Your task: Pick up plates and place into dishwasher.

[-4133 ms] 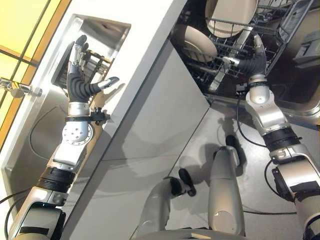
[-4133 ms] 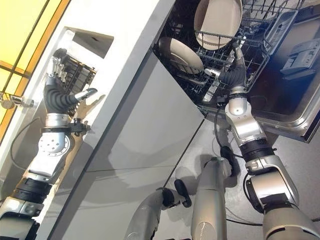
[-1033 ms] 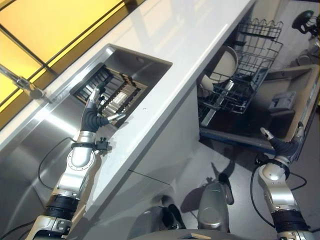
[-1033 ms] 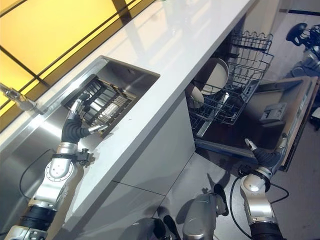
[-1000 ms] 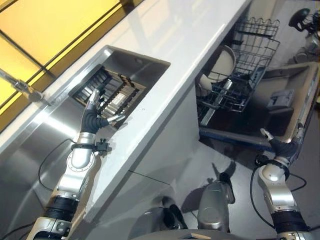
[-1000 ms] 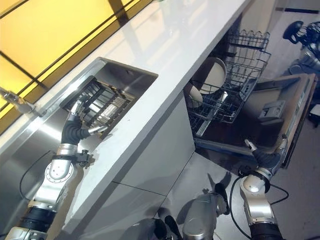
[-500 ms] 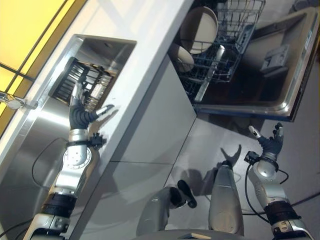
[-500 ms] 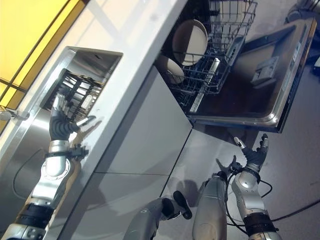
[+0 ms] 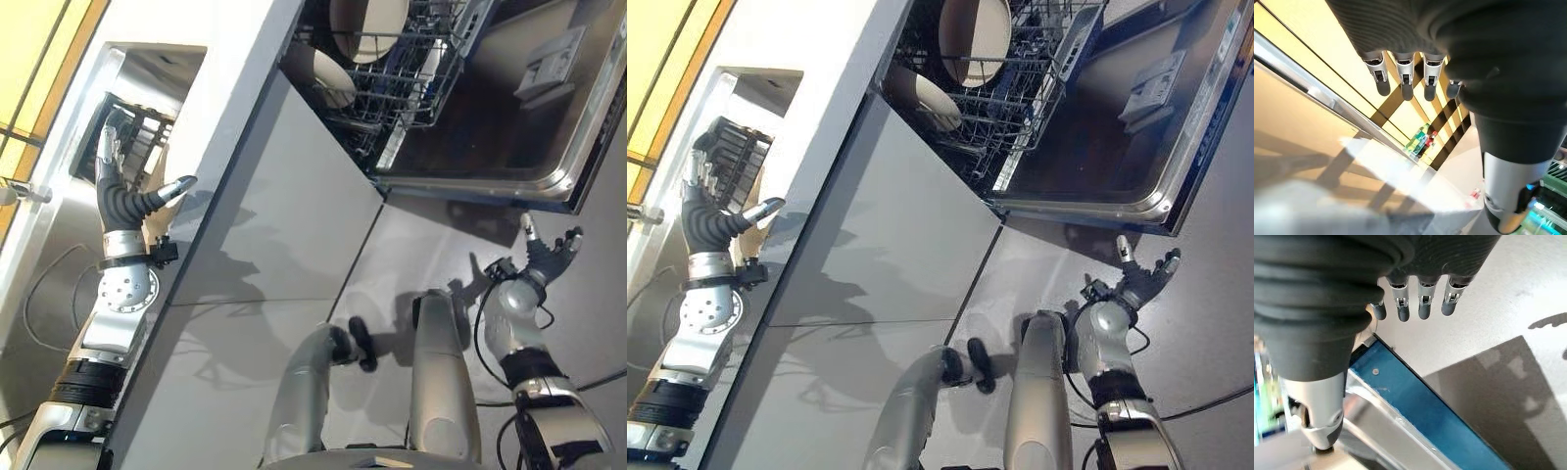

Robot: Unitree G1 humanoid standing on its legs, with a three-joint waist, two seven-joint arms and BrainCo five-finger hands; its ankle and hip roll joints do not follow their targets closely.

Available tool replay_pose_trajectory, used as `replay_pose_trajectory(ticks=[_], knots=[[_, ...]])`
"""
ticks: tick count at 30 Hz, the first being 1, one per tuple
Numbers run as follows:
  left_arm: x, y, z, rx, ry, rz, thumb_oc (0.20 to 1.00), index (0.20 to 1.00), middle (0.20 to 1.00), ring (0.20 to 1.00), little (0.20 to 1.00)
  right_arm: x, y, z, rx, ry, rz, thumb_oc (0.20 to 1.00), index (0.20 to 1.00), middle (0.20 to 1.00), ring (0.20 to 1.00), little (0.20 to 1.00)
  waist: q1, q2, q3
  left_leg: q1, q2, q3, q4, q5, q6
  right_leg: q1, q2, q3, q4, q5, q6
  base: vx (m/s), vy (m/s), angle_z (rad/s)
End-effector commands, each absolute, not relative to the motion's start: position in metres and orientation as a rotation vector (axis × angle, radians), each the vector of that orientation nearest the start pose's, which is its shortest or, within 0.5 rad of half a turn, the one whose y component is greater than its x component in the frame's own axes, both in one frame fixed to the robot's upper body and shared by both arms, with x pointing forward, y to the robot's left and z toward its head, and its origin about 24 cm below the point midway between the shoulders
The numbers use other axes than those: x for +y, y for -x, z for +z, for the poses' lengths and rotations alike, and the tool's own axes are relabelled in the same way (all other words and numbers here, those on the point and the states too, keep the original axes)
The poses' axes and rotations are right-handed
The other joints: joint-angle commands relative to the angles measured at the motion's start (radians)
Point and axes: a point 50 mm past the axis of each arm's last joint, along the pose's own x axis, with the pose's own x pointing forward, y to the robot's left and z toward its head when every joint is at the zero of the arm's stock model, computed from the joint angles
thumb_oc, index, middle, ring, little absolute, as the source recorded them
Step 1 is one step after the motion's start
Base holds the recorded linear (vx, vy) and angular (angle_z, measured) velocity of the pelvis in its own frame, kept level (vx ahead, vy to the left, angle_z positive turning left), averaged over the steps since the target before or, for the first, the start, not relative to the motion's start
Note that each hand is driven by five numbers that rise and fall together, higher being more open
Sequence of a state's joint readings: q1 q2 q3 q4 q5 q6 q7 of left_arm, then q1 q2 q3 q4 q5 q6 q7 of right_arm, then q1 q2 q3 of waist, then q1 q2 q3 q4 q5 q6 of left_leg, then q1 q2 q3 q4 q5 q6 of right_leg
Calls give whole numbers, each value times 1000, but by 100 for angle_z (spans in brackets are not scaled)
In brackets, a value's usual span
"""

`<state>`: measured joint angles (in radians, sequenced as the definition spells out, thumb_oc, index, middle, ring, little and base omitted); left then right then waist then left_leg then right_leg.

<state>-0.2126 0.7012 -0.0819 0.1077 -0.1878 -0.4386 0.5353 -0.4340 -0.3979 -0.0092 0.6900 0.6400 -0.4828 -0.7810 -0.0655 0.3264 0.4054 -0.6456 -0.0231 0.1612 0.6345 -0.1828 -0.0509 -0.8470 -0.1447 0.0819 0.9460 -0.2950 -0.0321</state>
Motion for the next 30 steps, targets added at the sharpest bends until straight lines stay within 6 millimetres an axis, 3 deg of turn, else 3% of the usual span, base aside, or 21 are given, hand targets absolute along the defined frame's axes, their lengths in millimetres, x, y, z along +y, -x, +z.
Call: replay_pose_trajectory(ticks=[1, 7, 8, 9, 11, 12, 13, 17, 23, 30], knots=[[215, -268, 121, -549, -198, 261, 1000, 1000, 1000, 1000, 1000, -295, -318, 110, -384, -445, -983, 1000, 1000, 1000, 1000, 1000, -24, 105, 115, -58, 36, 0, -64, 151, 23, 18, 33, -36, 172, -161, -50, 115, 83, -67], [218, -271, 132, -557, -204, 224, 1000, 1000, 1000, 1000, 1000, -305, -332, 161, -519, -486, -936, 1000, 1000, 1000, 1000, 1000, -11, 124, 115, -153, 2, 36, 125, 44, 56, -72, -22, -42, 350, -228, -74, 99, 11, 14], [218, -271, 132, -555, -201, 217, 1000, 1000, 1000, 1000, 1000, -310, -333, 169, -541, -507, -925, 1000, 1000, 1000, 1000, 1000, -11, 122, 115, -165, -8, 36, 178, 1, 49, -72, -32, -32, 392, -268, -71, 71, -64, 22], [218, -271, 133, -559, -204, 213, 1000, 1000, 1000, 1000, 1000, -312, -335, 175, -561, -531, -909, 1000, 1000, 1000, 1000, 1000, -4, 128, 115, -190, -4, 45, 182, 23, 59, -104, -37, -37, 408, -246, -77, 41, -59, 28], [220, -270, 132, -557, -206, 204, 1000, 1000, 1000, 1000, 1000, -317, -339, 193, -597, -583, -862, 1000, 1000, 1000, 1000, 1000, -1, 128, 115, -212, -15, 50, 259, -32, 51, -120, -49, -25, 482, -297, -74, 31, -46, 29], [220, -270, 133, -562, -206, 202, 1000, 1000, 1000, 1000, 1000, -318, -342, 200, -616, -603, -813, 1000, 1000, 1000, 1000, 1000, 3, 133, 115, -235, -10, 59, 258, -8, 59, -151, -53, -30, 492, -274, -81, 98, -51, 15], [219, -270, 132, -563, -207, 194, 1000, 1000, 1000, 1000, 1000, -318, -345, 208, -634, -609, -759, 1000, 1000, 1000, 1000, 1000, 4, 130, 115, -240, -17, 56, 297, -45, 51, -146, -57, -20, 517, -308, -78, 9, -35, 9], [222, -265, 132, -575, -221, 175, 1000, 1000, 1000, 1000, 1000, -288, -352, 252, -793, -481, -360, 1000, 1000, 1000, 1000, 1000, 13, 132, 115, -300, -11, 60, 353, -61, 46, -206, -67, -8, 590, -328, -84, 21, -11, 2], [238, -268, 135, -561, -230, 195, 1000, 1000, 1000, 1000, 1000, -243, -340, 264, -887, -228, 14, 1000, 1000, 1000, 1000, 1000, 4, 97, 115, -326, 17, 55, 366, -56, 43, -223, -65, -8, 574, -311, -72, 1, -2, -2], [244, -270, 141, -559, -239, 200, 1000, 1000, 1000, 1000, 1000, -211, -325, 271, -905, -12, 201, 1000, 1000, 1000, 1000, 1000, 13, 49, 115, -267, 29, 29, 296, -21, 35, -150, -60, -46, 463, -266, -59, 11, -1, -4]])
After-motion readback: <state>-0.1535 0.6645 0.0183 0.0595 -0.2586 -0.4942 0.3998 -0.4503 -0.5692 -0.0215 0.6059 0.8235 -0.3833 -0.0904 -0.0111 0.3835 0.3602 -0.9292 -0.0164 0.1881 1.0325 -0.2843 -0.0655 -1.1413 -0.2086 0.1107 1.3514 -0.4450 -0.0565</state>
